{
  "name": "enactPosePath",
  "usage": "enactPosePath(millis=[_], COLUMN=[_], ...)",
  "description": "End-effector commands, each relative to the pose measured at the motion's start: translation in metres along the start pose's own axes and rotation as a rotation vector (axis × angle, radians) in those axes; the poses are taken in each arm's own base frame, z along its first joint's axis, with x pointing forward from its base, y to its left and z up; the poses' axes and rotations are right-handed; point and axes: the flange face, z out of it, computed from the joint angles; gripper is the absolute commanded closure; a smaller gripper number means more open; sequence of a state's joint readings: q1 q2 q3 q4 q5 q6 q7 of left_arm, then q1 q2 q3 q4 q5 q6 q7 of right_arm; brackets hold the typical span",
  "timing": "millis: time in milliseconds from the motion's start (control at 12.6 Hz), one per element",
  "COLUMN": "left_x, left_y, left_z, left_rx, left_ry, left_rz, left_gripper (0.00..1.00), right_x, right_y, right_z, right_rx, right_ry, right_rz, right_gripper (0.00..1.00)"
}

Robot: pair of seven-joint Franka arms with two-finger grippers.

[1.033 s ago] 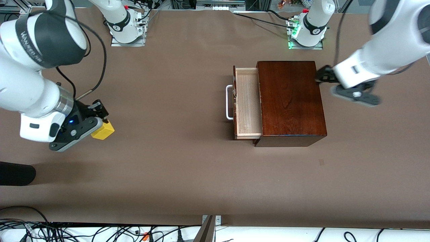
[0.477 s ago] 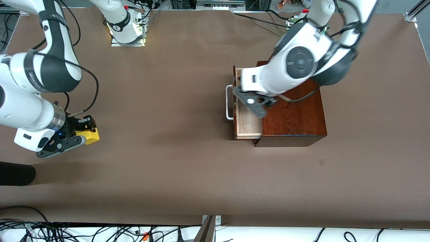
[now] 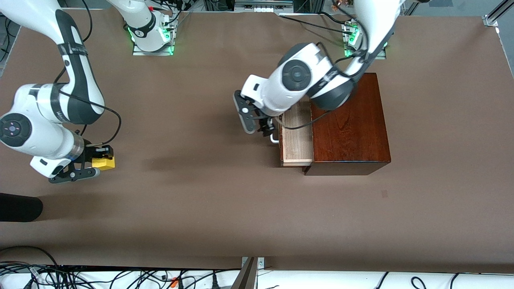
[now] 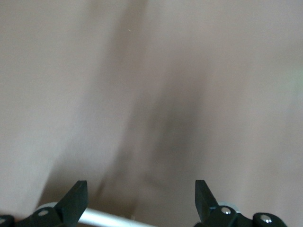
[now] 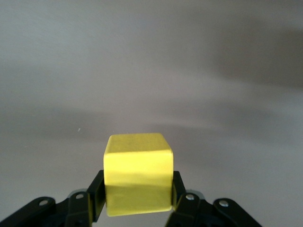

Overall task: Open drawer, take yellow block, close drawer
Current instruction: 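Hold the cube with the right gripper while the left gripper reaches the drawer, then push the drawer shut with the left gripper while the right gripper releases the cube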

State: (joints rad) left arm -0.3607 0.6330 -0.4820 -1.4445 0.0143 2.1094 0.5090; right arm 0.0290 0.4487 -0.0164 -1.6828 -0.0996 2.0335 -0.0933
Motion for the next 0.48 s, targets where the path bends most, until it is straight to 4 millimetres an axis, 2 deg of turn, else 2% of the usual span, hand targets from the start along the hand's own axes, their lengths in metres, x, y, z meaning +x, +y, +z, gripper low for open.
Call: enactPosePath(millis=[0,159,397], left_x=[0.017,0.012,-0.010], left_y=[0.011,0.016,0.009], left_z=[0.029,0.037,0.049], left_rx=[0.093,0.115,0.073], left_ry=[-0.060,-0.122,-0.268], left_rz=[0.184,0.263,0.316], left_gripper=[0.00,0.00,0.00], right_x=[0.001,-0.009,-0.014], right_y=[-0.005,-0.012,-0.028], right_z=[0.039,0.069,0.101], right_rx=[-0.003,0.009,0.012], right_ry=[-0.020,0.009,0.037], right_rz=[0.073,0.090,0.153], right_gripper=[1.00,1.00,1.00])
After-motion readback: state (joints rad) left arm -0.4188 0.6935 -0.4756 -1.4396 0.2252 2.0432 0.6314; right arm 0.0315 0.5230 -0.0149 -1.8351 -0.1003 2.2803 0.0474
